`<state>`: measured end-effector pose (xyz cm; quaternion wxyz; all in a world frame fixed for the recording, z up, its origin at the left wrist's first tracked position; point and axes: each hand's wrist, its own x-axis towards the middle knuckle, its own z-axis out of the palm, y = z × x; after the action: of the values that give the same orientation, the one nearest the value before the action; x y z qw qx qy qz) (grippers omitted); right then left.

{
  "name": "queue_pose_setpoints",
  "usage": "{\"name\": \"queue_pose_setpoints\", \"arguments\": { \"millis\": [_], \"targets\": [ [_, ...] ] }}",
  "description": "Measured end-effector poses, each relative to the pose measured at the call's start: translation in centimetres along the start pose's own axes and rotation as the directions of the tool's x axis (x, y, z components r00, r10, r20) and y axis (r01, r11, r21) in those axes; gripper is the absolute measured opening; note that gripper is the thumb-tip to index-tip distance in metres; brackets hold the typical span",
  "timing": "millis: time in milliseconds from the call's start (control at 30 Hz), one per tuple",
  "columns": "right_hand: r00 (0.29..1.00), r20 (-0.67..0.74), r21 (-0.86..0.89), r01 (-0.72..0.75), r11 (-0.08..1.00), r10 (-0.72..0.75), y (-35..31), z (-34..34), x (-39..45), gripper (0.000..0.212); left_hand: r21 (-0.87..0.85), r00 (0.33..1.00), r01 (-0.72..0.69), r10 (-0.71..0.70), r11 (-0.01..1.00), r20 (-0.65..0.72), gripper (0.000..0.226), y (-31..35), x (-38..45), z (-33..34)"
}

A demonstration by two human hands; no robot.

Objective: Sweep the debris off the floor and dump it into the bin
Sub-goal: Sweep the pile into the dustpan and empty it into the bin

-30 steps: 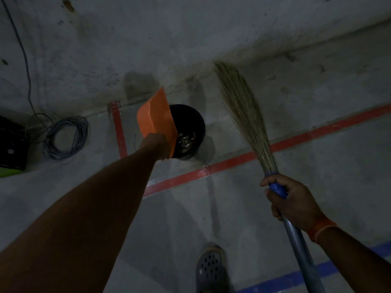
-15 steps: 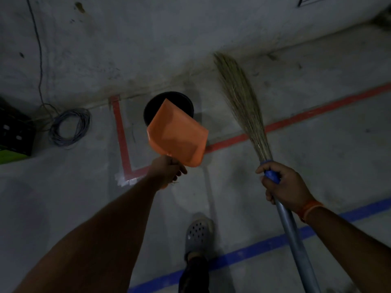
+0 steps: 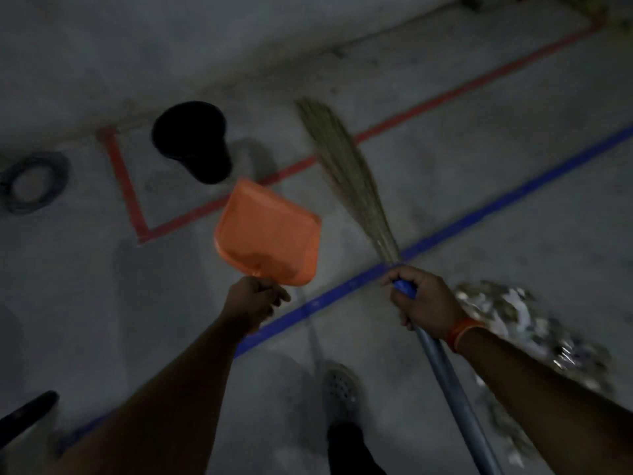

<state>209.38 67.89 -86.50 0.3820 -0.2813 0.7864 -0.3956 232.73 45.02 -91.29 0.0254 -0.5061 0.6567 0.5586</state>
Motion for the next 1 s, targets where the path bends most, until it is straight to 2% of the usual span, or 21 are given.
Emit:
{"name": "queue_pose_setpoints", "arguments": {
  "millis": [167,333,467,700,1000],
  "targets": [
    [0.991,-0.069,-0.035,-0.117,0.992,0.115,9.4,-3.5,-13.5,0.023,-0.066,0.985,0.006,0.005,0.998,0.171,0.031,-4.6,-8.9,8.4],
    [0.963,-0.149,-0.086,-0.237,0.968,0.223,18.2,-8.1,-23.9,0.025,0.076,0.935,0.108,-0.127,0.991,0.332,0.038,-8.1,-15.3,15.7],
    [0.938,-0.210,-0.072,-0.297,0.952,0.276,25.8,-12.6,-28.5,0.024,0.056,0.906,0.167,-0.176,0.984,0.386,0.043,-10.4,-17.6,22.4],
    [0.944,-0.198,-0.164,-0.298,0.940,0.265,40.8,-18.4,-29.9,0.021,0.147,0.904,0.126,-0.174,0.981,0.391,0.039,-15.0,-16.6,34.3],
    [0.977,-0.153,-0.396,-0.197,0.897,0.147,57.0,-20.5,-21.1,0.023,0.230,0.917,0.046,-0.132,0.972,0.376,0.023,-20.3,-6.8,41.5]
  ]
}}
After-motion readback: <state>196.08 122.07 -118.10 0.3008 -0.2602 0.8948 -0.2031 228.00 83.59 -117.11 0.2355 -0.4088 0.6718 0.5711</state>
